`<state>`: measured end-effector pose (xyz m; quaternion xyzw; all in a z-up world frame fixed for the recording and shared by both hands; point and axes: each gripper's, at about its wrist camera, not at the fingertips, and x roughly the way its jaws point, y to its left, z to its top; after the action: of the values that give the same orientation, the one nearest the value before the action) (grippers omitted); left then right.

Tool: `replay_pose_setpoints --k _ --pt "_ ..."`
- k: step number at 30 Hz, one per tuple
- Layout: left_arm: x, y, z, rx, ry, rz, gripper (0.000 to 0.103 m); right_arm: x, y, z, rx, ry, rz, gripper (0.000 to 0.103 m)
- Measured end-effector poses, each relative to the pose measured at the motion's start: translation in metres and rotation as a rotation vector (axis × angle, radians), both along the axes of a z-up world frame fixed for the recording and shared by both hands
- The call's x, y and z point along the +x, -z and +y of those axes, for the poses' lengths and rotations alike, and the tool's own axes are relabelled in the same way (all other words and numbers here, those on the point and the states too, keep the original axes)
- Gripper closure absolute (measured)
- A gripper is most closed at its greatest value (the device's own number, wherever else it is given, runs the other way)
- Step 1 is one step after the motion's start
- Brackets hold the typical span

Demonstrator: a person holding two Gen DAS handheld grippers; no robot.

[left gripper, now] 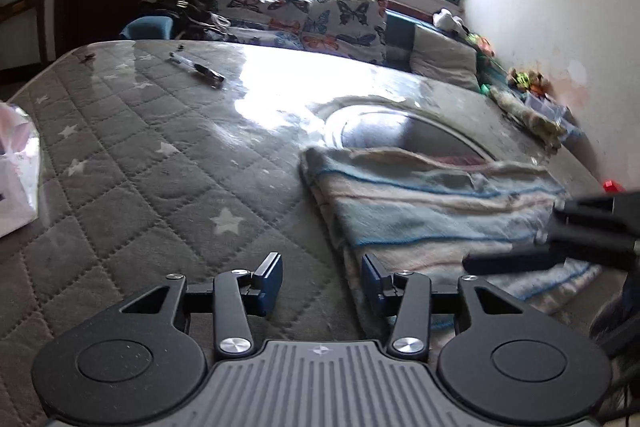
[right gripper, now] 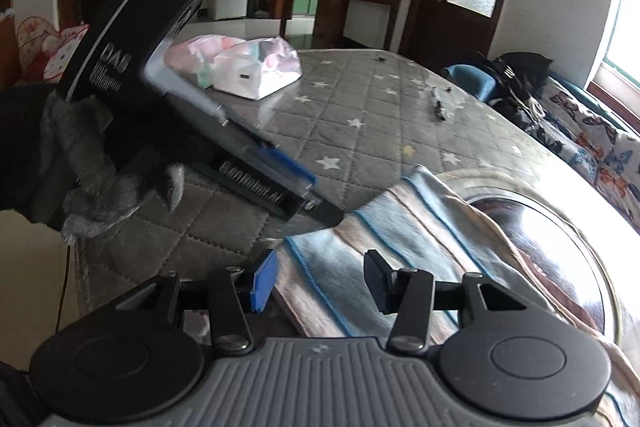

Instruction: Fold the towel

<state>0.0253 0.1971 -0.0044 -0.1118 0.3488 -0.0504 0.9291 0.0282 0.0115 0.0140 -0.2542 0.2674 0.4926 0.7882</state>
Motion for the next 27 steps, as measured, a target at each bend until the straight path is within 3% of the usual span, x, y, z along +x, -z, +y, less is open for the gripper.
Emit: replay_pose_setpoints --k 9,14,21,27 --pt "-0.003 -0.008 0.014 -0.129 -0.047 0.007 0.049 -0.013 0.021 0.024 -0.063 -0.054 -0.047 0.061" --pt "0.0 -0.004 0.009 -0.196 -0.078 0.034 0.035 -0.009 0.018 0.019 -0.024 -0.014 -0.02 0.087" --pt "0.01 0.0 0.013 -0.358 -0.128 0.093 0.033 0.001 -0.003 0.0 0.082 0.036 0.055 0.09" --pt "0.025 0.006 0.007 -0.467 -0.135 0.156 0.039 0.006 -0.017 -0.015 0.143 0.053 0.072 0.09"
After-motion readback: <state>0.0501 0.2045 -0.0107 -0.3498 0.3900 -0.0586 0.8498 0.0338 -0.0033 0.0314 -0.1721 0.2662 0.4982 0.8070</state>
